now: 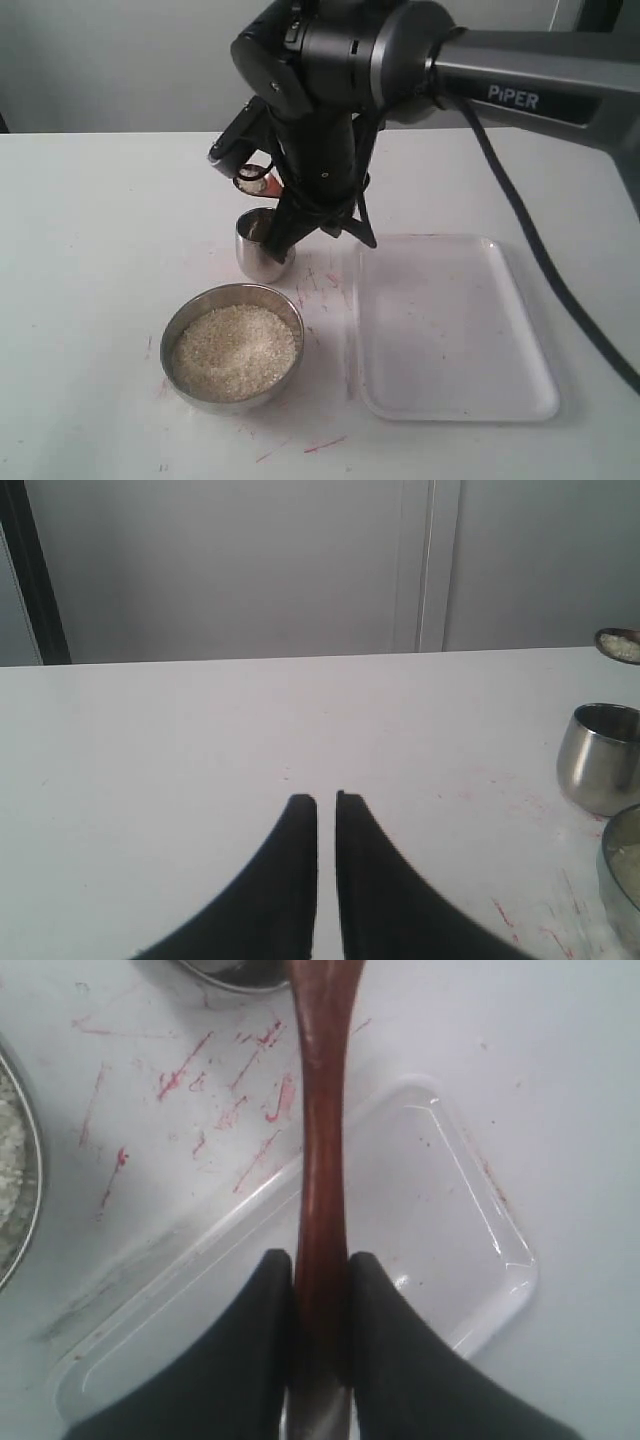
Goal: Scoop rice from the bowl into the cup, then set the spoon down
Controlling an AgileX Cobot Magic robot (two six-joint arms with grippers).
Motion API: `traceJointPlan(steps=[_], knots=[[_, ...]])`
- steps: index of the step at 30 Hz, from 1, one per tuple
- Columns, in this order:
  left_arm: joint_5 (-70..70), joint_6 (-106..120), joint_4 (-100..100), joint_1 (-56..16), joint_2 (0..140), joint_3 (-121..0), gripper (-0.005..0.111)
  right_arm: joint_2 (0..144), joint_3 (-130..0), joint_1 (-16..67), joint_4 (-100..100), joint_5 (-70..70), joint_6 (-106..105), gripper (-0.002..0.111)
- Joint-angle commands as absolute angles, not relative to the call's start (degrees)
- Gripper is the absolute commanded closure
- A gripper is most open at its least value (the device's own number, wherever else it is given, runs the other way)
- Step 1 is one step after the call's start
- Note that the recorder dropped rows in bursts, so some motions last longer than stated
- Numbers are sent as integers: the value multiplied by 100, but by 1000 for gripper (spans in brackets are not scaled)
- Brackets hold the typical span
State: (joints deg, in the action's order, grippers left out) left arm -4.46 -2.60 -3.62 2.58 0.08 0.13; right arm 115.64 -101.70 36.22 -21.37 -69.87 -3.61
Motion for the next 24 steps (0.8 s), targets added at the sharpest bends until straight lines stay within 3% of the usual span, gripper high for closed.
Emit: traceJointPlan(steps=[1, 24], knots=[[-469, -281, -383, 251, 0, 0, 92, 11554, -10164, 3642, -2255, -6996, -234, 108], [-469, -281, -383, 251, 0, 0, 92, 11554, -9729, 3962, -3169, -6996, 163, 108]])
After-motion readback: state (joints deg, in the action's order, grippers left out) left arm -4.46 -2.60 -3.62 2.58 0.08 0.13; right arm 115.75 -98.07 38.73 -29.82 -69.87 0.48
